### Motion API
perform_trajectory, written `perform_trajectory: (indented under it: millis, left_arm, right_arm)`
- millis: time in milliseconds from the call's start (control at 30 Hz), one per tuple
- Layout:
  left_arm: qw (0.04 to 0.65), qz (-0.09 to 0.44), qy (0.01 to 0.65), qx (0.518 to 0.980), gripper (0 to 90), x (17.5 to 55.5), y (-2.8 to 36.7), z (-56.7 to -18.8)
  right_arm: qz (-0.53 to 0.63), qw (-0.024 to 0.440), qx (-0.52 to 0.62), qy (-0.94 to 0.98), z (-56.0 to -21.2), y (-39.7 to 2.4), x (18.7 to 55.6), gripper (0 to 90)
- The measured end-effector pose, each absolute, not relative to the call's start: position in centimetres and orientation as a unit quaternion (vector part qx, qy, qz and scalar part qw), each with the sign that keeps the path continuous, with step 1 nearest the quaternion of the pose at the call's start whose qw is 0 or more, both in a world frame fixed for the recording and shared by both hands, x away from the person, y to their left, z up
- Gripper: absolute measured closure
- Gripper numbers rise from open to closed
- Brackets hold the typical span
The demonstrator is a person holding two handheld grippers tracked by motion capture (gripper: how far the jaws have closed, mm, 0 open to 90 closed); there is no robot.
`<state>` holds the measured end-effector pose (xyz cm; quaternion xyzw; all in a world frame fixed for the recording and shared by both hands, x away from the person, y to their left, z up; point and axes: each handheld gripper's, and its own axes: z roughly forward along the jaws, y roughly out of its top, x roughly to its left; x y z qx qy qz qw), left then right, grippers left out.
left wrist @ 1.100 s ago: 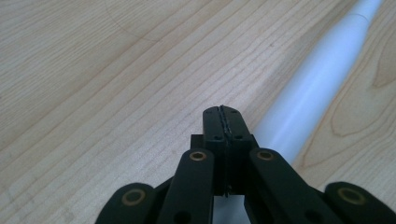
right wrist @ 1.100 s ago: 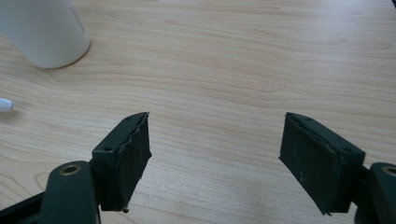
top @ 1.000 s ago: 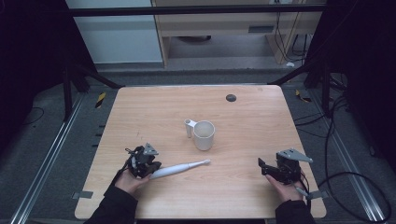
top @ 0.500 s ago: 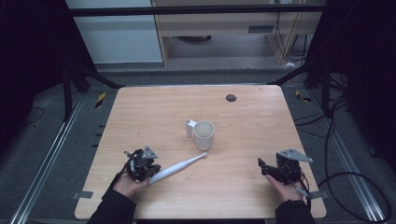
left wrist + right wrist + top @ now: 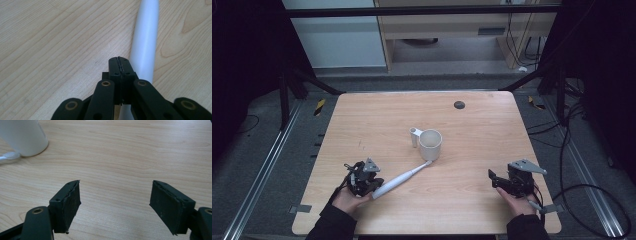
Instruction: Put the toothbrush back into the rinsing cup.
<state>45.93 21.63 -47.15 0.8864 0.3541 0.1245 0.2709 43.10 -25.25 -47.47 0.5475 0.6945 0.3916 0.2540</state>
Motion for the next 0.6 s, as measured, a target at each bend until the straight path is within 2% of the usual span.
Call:
perform_trajectory:
  millis: [300,600]
  left_arm:
    - [0.301,0.143,0.357,0.873,82.9,46.0,22.3,-45.4]
    - [0.316,0.17,0.344,0.868,68.0,46.0,21.6,-43.3]
  right_arm:
    - [0.392,0.255,0.549,0.693,-47.5,-25.3,43.1,24.3]
    - [0.39,0.256,0.547,0.695,-47.5,-25.4,43.3,24.2]
